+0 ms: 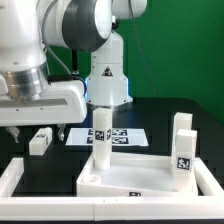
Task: Assemble desk
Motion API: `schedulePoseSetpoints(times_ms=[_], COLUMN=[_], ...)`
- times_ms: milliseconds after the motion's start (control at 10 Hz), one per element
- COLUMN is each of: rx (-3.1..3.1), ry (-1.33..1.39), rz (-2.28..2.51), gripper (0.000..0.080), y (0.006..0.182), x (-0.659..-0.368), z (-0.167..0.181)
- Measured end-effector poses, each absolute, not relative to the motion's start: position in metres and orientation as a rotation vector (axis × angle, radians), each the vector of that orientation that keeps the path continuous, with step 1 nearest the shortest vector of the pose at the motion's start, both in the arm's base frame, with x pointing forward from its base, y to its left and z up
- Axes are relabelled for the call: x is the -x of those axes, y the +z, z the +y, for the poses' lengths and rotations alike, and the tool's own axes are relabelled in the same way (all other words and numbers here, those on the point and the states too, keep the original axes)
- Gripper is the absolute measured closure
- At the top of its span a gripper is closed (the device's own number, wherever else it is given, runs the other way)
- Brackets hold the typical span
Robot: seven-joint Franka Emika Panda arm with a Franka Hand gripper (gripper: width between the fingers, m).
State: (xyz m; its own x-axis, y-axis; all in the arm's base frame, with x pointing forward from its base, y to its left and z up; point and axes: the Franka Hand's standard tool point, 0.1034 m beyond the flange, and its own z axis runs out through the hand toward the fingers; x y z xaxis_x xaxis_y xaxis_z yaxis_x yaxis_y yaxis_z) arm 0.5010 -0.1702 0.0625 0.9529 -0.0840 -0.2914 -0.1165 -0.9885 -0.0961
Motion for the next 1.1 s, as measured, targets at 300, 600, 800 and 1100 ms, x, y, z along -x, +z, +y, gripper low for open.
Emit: schedulePoseSetpoints(times_ms=[300, 600, 800, 1100], rx=[2.876, 2.84, 2.837, 2.703], ry=[0.849, 1.009, 1.015, 1.238], rz=[0.116, 0.136, 0.14, 0.231], gripper=[0.0151, 0.0151, 0.0151, 0.0151], y=[0.056, 0.058, 0.057, 0.032], x=[-0.474, -0.463, -0.461, -0.421], z=[-0.19, -0.188, -0.189, -0.192])
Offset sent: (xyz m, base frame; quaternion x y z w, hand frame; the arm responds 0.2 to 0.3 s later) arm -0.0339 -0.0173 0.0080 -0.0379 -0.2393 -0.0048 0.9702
